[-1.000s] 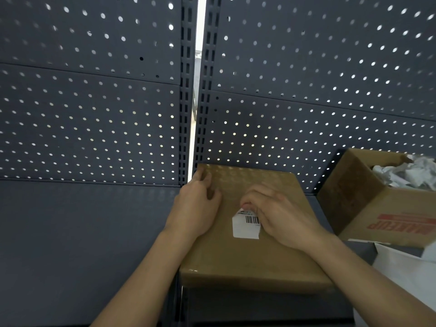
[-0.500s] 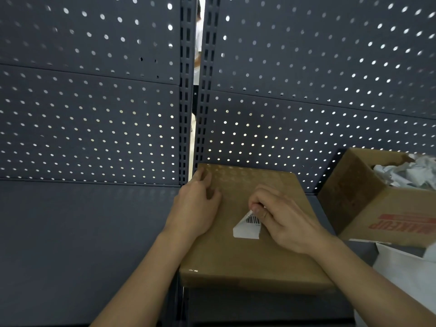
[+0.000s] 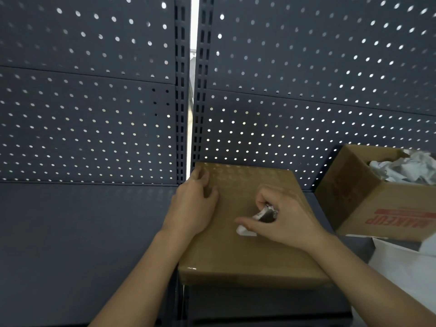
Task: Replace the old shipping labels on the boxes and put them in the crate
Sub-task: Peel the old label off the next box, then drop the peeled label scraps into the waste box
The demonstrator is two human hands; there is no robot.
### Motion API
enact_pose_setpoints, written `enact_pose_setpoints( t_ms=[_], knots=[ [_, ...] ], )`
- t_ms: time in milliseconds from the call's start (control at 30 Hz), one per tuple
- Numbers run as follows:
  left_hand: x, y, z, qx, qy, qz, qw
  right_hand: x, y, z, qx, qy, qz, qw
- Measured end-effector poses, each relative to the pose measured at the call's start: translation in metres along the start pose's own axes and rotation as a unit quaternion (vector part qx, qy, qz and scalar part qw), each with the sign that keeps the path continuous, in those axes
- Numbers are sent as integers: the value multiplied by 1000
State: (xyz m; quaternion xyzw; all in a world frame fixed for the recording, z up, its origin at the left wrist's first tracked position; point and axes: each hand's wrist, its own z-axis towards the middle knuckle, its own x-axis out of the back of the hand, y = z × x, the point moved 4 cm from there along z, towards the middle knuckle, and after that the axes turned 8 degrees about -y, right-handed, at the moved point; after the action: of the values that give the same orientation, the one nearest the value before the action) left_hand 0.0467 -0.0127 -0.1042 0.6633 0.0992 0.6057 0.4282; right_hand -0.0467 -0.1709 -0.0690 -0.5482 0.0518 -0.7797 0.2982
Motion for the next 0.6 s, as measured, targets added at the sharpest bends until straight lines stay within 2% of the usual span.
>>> enact_pose_setpoints(
  t_ms=[133,267,500,600],
  knots=[
    [0,-1,1,9,-1,-1,1000,19,14,-2,-67,94,127,985],
    [-2,-1,1,5,-9,9,1000,16,20,-6,-84,38,129,987],
    [0,2,-1,2,-15,18,1000,23,22,-8,-67,44,118,990],
    [3,4,-3,-22,7,49,999,21,25,-14,-106,14,132,985]
  ],
)
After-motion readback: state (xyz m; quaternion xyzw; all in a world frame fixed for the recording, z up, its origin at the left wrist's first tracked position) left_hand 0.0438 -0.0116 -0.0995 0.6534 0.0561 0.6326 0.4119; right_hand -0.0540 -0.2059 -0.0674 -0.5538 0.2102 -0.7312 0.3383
